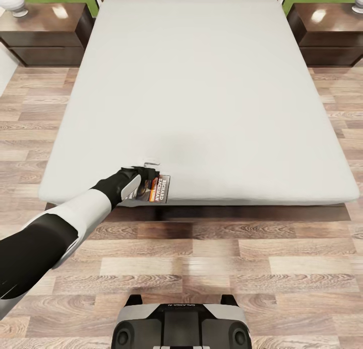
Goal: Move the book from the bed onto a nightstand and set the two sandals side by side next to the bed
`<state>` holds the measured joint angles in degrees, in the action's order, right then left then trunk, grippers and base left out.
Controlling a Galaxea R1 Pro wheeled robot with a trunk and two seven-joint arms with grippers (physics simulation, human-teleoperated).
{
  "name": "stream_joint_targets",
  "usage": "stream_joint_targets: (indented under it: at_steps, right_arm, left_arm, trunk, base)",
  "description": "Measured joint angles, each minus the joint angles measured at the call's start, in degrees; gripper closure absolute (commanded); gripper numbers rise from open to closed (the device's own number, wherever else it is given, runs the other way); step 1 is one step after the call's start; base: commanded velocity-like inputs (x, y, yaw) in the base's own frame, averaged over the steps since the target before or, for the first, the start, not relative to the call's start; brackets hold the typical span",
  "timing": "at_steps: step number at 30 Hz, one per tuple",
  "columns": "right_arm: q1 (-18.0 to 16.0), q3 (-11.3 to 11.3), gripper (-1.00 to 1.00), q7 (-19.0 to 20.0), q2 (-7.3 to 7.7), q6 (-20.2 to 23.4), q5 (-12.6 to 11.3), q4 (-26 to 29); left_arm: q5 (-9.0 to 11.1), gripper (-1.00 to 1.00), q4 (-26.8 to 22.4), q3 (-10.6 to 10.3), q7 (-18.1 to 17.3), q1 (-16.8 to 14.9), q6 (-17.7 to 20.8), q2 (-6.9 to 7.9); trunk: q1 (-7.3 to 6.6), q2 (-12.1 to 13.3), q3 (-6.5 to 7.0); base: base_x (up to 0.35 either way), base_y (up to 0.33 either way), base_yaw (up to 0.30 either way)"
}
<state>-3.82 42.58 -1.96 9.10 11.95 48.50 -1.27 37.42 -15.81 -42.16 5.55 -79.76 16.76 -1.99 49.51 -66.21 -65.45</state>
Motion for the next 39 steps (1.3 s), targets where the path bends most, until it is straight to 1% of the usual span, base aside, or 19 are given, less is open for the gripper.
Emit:
stream_joint_targets:
  at_steps: [10, 39]
  right_arm:
    - [0.00, 0.00, -1.00, 0.01, 0.00, -0.02, 0.02, 0.00]
    - [0.00, 0.00, -1.00, 0.02, 0.01, -0.05, 0.07, 0.07]
  left_arm:
    - [-0.01, -1.00, 0.00, 0.01, 0.08, 0.02, 0.06, 0.01]
    - [0.03, -1.00, -0.07, -0.01, 0.09, 0.05, 0.00, -0.05]
  trunk:
    - [-0.01, 0.00, 0.00]
    - [-0.01, 0.00, 0.00]
  base:
    - [-0.060, 0.000, 0.000]
    - [-0.007, 0.000, 0.000]
